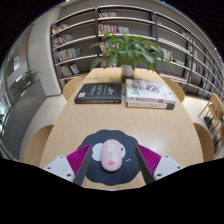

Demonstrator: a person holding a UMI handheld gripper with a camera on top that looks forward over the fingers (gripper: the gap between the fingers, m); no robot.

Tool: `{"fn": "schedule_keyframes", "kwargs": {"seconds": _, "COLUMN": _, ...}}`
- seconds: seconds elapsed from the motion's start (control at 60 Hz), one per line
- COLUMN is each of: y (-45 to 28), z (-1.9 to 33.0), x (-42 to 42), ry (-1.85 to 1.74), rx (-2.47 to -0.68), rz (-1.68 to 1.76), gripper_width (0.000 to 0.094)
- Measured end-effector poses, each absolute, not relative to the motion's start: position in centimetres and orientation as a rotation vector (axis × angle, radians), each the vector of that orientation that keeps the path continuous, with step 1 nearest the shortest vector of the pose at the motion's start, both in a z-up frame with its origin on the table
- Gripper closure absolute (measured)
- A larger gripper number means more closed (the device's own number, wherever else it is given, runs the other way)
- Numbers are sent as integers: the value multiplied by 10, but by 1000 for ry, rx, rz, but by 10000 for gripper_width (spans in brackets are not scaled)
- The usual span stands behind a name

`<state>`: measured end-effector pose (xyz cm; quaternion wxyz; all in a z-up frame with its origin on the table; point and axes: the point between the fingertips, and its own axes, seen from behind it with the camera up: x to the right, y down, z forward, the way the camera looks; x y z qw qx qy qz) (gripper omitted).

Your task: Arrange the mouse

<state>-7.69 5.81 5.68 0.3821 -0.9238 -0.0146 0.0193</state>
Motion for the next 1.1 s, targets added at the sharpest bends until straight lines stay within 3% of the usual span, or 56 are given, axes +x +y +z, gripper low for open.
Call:
{"fn": "schedule_keyframes", "kwargs": {"seconds": 0.217, "y": 3, "z": 170, "x": -56, "ry": -73, "rx": -2214, "rz": 24, "gripper_width": 78}}
{"fn": "schedule_keyframes", "kwargs": {"seconds": 0.367, "y": -48, "z": 209, "x": -35, "ry": -66, "rx": -2162, "rz": 13, "gripper_width": 76}}
{"fn": "schedule_keyframes", "kwargs": {"seconds": 0.533, "y": -104, "z": 224, "x": -15, "ry": -51, "rx": -2146, "rz": 25, "gripper_width": 77}}
{"fn": "schedule_keyframes", "kwargs": {"seconds": 0.733, "y": -162, "z": 219, "x": 11, "ry": -31, "rx": -2165, "rz": -1, "gripper_width": 84}}
{"fn": "schedule_keyframes", "kwargs": {"seconds": 1.1, "y": -194, "z": 220, "x": 20, "ry": -9, "rx": -2155, "rz": 2, "gripper_width": 81}}
